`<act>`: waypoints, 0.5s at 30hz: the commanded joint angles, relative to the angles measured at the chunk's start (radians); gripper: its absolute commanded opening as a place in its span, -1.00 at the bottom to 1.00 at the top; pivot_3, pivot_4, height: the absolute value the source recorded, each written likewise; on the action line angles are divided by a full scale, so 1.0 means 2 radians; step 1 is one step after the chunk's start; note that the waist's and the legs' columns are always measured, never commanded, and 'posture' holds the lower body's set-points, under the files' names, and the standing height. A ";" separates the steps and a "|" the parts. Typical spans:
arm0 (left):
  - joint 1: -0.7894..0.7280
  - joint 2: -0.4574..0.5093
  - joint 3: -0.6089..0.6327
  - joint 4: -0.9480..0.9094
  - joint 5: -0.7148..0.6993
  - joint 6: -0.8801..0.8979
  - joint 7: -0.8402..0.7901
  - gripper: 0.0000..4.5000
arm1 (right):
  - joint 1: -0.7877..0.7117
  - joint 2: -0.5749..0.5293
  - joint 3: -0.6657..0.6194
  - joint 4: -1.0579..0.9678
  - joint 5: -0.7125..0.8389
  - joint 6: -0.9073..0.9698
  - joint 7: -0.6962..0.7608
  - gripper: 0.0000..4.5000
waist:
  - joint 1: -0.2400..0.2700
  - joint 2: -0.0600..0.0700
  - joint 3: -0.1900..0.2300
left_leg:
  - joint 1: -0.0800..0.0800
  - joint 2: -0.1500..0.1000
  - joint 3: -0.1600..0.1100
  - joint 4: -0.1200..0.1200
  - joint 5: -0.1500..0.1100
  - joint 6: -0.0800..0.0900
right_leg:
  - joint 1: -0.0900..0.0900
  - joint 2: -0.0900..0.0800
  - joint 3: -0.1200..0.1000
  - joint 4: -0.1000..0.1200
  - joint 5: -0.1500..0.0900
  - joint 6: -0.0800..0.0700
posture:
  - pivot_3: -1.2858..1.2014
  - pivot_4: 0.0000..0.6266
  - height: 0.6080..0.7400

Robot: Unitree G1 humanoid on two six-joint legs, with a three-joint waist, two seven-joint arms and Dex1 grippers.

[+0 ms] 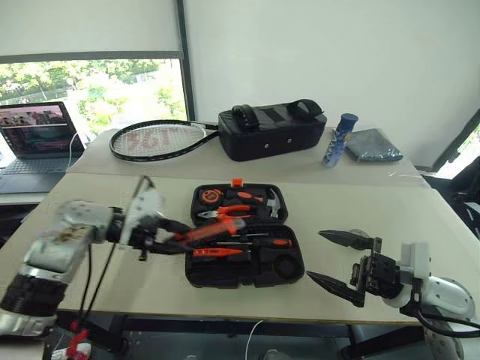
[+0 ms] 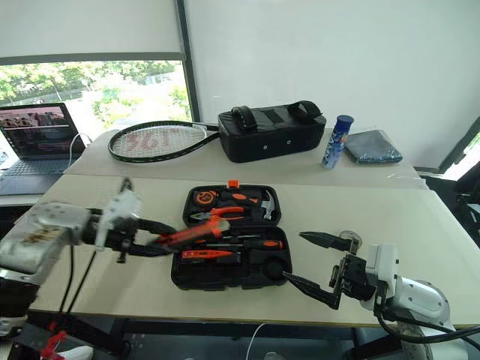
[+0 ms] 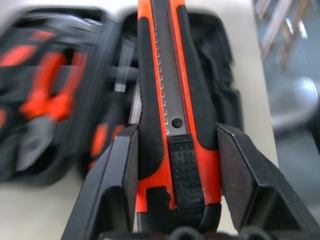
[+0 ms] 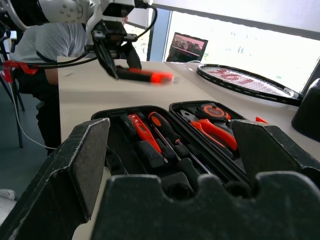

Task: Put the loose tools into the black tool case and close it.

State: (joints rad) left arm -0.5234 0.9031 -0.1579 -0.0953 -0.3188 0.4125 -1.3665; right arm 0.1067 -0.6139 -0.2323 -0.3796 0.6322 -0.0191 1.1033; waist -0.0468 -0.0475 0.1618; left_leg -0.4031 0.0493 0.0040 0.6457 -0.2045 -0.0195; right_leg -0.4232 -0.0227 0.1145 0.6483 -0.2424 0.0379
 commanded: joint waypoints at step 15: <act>-0.019 -0.050 -0.111 -0.060 0.085 0.020 0.044 -0.21 | 0.038 0.003 -0.020 -0.057 -0.005 -0.010 -0.043 1.00 | 0.001 0.000 0.000 | 0.000 0.000 0.000 0.001 0.000 0.000 | 0.000 0.000 0.000 0.000 0.000 0.001 | 0.03 -0.52 1.00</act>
State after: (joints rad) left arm -0.5638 0.8009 -0.3745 -0.1997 -0.1715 0.4786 -1.2856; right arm 0.1827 -0.6105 -0.2487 -0.4563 0.6186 -0.0191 1.0268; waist -0.0438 -0.0474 0.1618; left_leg -0.4035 0.0489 0.0040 0.6480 -0.2044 -0.0193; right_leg -0.4228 -0.0228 0.1154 0.6483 -0.2418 0.0393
